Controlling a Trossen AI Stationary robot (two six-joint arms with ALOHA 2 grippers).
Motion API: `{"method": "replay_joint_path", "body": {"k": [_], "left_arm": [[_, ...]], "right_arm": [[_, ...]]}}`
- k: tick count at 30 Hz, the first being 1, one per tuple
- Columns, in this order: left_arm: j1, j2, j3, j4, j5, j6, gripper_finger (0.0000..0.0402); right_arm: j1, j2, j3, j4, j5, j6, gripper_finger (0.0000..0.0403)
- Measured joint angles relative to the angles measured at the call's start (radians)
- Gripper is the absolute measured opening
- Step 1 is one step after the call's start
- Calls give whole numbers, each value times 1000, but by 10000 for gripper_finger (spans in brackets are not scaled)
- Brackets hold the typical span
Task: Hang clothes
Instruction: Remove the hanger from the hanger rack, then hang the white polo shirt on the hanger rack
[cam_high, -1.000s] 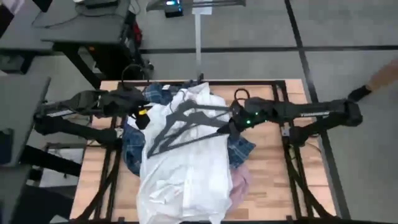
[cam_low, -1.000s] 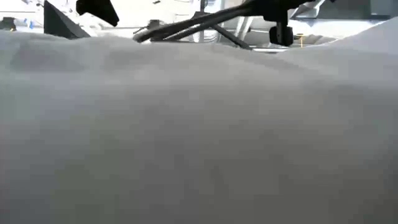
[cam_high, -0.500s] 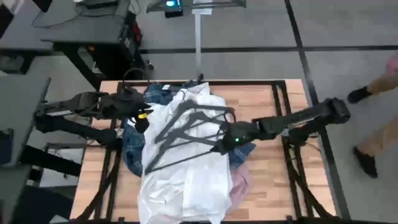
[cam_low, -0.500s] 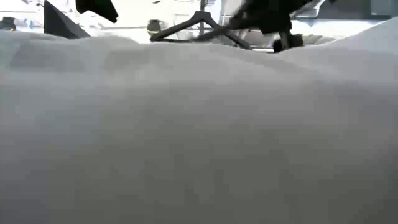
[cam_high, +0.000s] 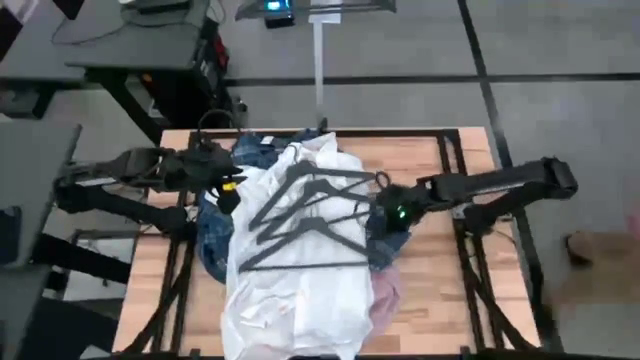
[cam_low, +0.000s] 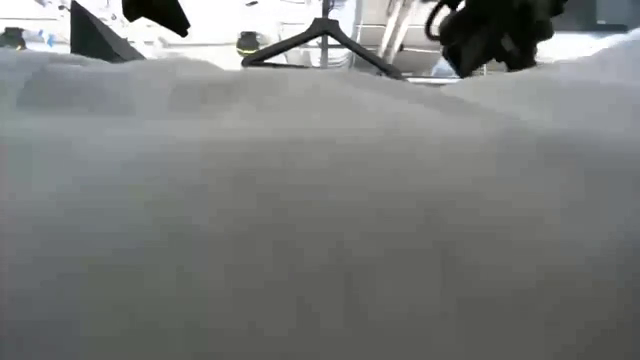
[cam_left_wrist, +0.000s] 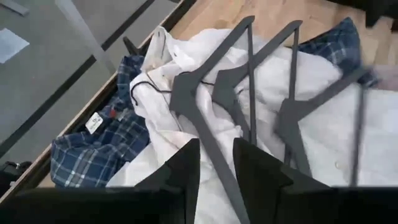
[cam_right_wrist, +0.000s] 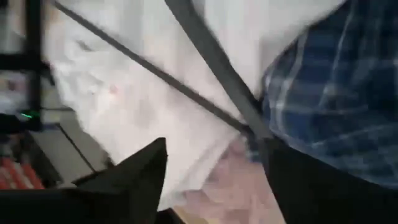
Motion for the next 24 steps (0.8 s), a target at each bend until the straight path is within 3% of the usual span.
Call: {"method": "replay_joint_path", "body": {"k": [7, 12, 15, 24], "left_arm": [[50, 98, 0, 36, 13, 6, 82], [159, 186, -6, 39, 204, 58, 82], [222, 213, -27, 41, 241, 72, 82], [342, 217, -143, 80, 284, 14, 82]], "right_arm": [[-240, -47, 33, 39, 57, -290, 257], [-451, 68, 32, 56, -35, -584, 258], [-566, 162, 32, 76, -79, -749, 258], [-784, 471, 31, 130, -421, -978, 258]]}}
